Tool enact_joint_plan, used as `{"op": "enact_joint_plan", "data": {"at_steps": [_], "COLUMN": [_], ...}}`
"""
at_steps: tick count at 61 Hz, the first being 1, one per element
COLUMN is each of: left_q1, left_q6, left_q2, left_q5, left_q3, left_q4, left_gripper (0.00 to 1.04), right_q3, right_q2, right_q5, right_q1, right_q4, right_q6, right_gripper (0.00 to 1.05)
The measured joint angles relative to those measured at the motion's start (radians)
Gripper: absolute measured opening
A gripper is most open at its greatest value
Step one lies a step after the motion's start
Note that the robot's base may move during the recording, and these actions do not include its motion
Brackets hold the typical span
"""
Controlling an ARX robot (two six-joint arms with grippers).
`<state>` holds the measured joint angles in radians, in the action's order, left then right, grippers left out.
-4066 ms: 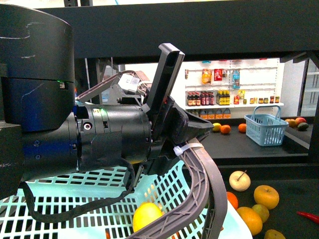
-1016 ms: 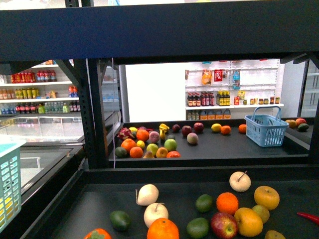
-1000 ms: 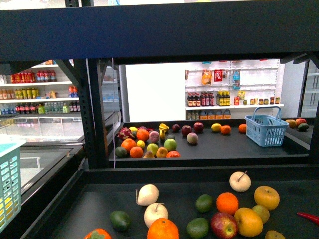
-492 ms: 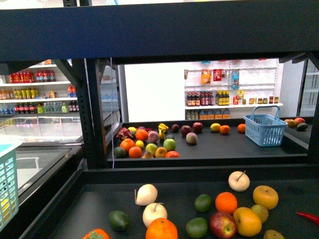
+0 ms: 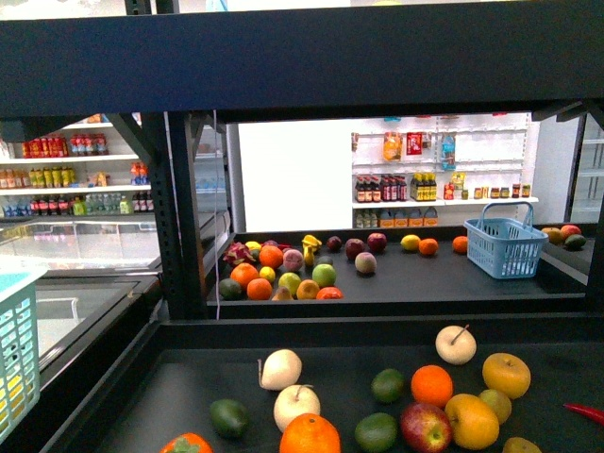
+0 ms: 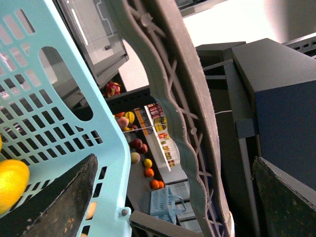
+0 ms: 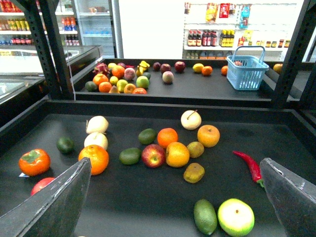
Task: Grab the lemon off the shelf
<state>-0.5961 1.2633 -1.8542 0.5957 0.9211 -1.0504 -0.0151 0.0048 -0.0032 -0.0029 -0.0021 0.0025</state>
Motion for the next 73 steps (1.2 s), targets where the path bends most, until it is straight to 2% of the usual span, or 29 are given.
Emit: {"op": "enact_joint_plan", "data": {"at_steps": [13, 21, 29, 35, 37, 40, 44, 49, 54, 62, 73], "left_q1": [0.047, 0.108, 0.166, 0.216, 0.236, 0.283, 0.400, 0.563, 0.589, 0.592, 0.594], "left_q6": [-0.273, -0.573, -0.794, -0.902, -0.968, -1.065, -1.171, -1.221, -1.240, -1.247, -1.252], "left_q2": [0.220, 0.433, 0.645, 0.813, 0.884, 0.989, 1.173, 1.385, 1.542, 1.605, 1.740], "left_q5": [-0.109, -0.245, -0.331, -0.359, -0.313, -0.325, -0.432, -0.570, -0.591, -0.595, -0.596], "left_q3": [-0.044, -0.085, -0.166, -0.227, -0.277, -0.342, -0.447, -0.571, -0.679, -0.742, -0.789], "left_q4": [0.332, 0.626, 0.819, 0.911, 0.850, 0.816, 0.879, 0.969, 0.993, 0.986, 1.070], "left_gripper": [0.97, 0.97, 0.97, 0.96, 0.90, 0.81, 0.67, 0.49, 0.31, 0.04, 0.03], "right_q3": [0.000, 0.000, 0.000, 0.000, 0.000, 0.000, 0.000, 0.000, 0.000, 0.000, 0.000], "right_q2": [0.000, 0.000, 0.000, 0.000, 0.000, 0.000, 0.000, 0.000, 0.000, 0.000, 0.000], "right_q5": [0.000, 0.000, 0.000, 0.000, 0.000, 0.000, 0.000, 0.000, 0.001, 0.000, 0.001], "right_q1": [0.000, 0.000, 0.000, 0.000, 0.000, 0.000, 0.000, 0.000, 0.000, 0.000, 0.000], "right_q4": [0.000, 0.000, 0.000, 0.000, 0.000, 0.000, 0.000, 0.000, 0.000, 0.000, 0.000], "right_q6": [0.000, 0.000, 0.000, 0.000, 0.000, 0.000, 0.000, 0.000, 0.000, 0.000, 0.000], "right_gripper": [1.02, 1.02, 1.02, 1.02, 1.02, 1.02, 1.02, 1.02, 1.02, 1.02, 1.02]}}
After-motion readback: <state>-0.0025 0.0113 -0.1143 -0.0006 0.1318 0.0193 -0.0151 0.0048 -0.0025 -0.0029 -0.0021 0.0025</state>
